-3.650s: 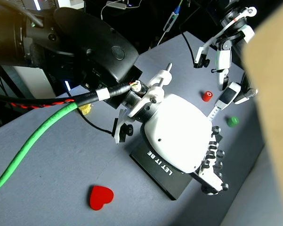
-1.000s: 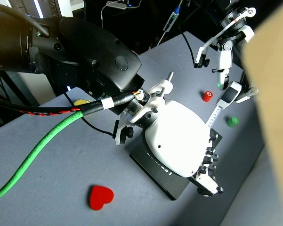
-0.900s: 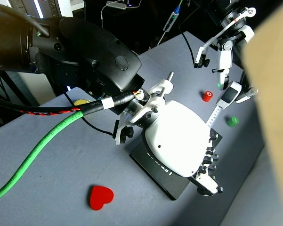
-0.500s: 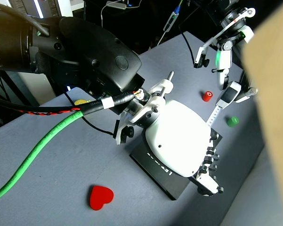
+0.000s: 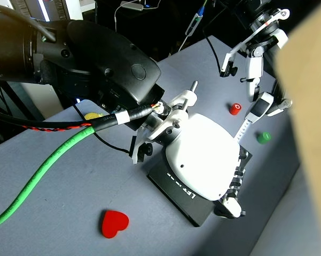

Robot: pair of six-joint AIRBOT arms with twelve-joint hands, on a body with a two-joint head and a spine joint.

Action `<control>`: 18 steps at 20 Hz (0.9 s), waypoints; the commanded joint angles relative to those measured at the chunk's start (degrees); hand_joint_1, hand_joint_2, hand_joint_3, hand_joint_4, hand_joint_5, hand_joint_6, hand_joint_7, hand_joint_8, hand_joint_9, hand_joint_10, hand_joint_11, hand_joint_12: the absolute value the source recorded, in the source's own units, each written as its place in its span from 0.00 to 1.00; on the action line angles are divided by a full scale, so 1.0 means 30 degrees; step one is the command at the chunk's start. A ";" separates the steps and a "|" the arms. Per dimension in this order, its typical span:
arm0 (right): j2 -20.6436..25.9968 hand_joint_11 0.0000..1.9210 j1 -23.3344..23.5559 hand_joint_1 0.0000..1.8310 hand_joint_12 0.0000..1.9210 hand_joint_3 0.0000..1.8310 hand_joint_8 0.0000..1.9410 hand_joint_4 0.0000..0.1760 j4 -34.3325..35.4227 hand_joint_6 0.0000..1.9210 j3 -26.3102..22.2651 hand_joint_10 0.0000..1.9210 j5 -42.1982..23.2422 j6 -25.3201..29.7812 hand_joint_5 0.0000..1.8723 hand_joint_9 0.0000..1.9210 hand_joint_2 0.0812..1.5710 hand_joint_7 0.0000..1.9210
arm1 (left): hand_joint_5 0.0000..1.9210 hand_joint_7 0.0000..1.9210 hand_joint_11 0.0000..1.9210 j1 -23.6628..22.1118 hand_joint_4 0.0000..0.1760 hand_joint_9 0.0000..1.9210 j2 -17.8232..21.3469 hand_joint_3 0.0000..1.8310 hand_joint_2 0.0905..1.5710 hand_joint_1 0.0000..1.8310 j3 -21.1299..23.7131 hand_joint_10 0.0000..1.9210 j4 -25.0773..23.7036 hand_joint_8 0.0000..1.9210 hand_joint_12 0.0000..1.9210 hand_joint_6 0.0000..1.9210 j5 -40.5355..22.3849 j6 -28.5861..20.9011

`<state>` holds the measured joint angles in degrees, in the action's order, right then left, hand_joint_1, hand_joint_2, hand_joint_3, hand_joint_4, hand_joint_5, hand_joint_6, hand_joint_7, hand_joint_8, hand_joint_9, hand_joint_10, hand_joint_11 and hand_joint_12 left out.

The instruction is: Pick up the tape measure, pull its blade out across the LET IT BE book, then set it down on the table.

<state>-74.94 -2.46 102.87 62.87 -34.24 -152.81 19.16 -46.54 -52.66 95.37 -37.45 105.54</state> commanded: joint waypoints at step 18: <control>0.0871 0.37 -0.0206 0.67 0.64 0.00 0.48 0.00 -0.1314 0.54 0.0051 0.12 0.0235 -0.1106 0.48 0.60 0.70 0.56 | 0.42 0.48 0.45 -0.0217 0.00 0.45 0.0139 0.00 0.72 0.75 -0.0079 0.72 -0.1050 0.57 0.63 0.54 -0.0528 -0.0299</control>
<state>-73.10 -3.36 102.39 62.85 -32.32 -155.15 19.16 -46.57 -52.66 95.53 -35.77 104.88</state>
